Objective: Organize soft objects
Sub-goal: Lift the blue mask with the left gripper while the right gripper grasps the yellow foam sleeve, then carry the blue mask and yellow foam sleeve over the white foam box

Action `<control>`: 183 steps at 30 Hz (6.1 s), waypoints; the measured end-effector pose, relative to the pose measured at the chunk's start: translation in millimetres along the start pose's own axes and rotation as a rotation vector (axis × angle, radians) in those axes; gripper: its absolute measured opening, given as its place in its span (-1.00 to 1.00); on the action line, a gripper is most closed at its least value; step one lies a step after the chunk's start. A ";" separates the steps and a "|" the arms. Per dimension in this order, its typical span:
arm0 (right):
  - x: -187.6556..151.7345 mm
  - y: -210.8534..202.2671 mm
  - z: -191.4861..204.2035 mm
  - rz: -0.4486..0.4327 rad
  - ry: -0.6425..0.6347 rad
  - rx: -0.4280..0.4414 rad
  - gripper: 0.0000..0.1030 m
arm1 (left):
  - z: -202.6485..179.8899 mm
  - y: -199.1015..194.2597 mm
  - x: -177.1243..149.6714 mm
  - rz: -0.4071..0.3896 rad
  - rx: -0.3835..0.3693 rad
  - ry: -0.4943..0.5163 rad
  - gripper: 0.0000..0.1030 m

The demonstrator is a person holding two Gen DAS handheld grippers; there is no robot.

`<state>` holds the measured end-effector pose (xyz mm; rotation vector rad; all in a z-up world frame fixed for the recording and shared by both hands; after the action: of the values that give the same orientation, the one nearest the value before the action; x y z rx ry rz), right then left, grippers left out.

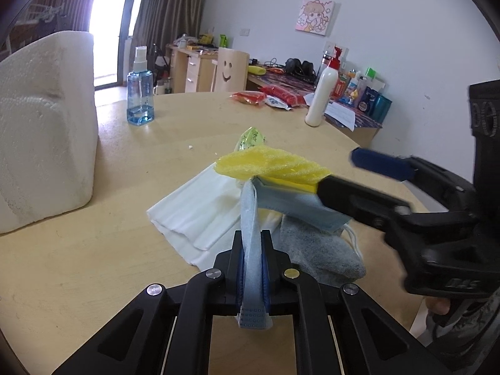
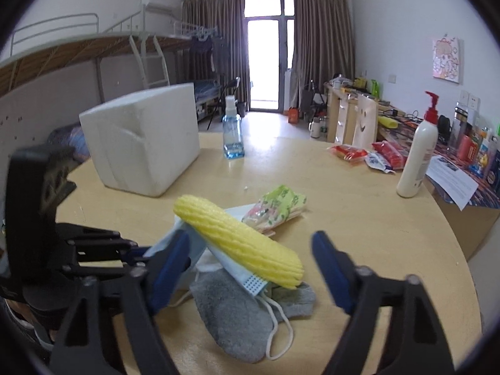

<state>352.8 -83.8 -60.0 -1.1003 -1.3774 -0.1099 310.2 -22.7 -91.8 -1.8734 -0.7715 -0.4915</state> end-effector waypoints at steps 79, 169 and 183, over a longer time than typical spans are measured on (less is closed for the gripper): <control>32.1 -70.6 33.7 -0.118 -0.031 0.013 -0.74 | 37.7 -136.8 -21.4 -0.295 -0.005 -0.047 -0.81; 167.9 -57.7 96.3 -0.377 -0.079 0.109 -0.73 | 70.7 -254.1 90.5 -0.650 0.319 0.000 -0.81; 197.0 -6.4 94.1 -0.320 -0.117 0.124 -0.73 | 104.7 -222.6 137.6 -0.621 0.341 -0.014 -0.81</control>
<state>334.1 78.0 85.5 -0.7882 -1.6363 -0.1918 251.5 176.8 98.4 -1.3035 -1.3631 -0.6788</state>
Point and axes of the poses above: each gripper's, at about its wrist camera, not at the fingertips, and y roughly the way its jaws point, z to its left, x to its top, the point moved 3 cm from there along y, roughly the way its jaws point, and after that the axes turned 15 degrees about -y, right-handed, at the moved point
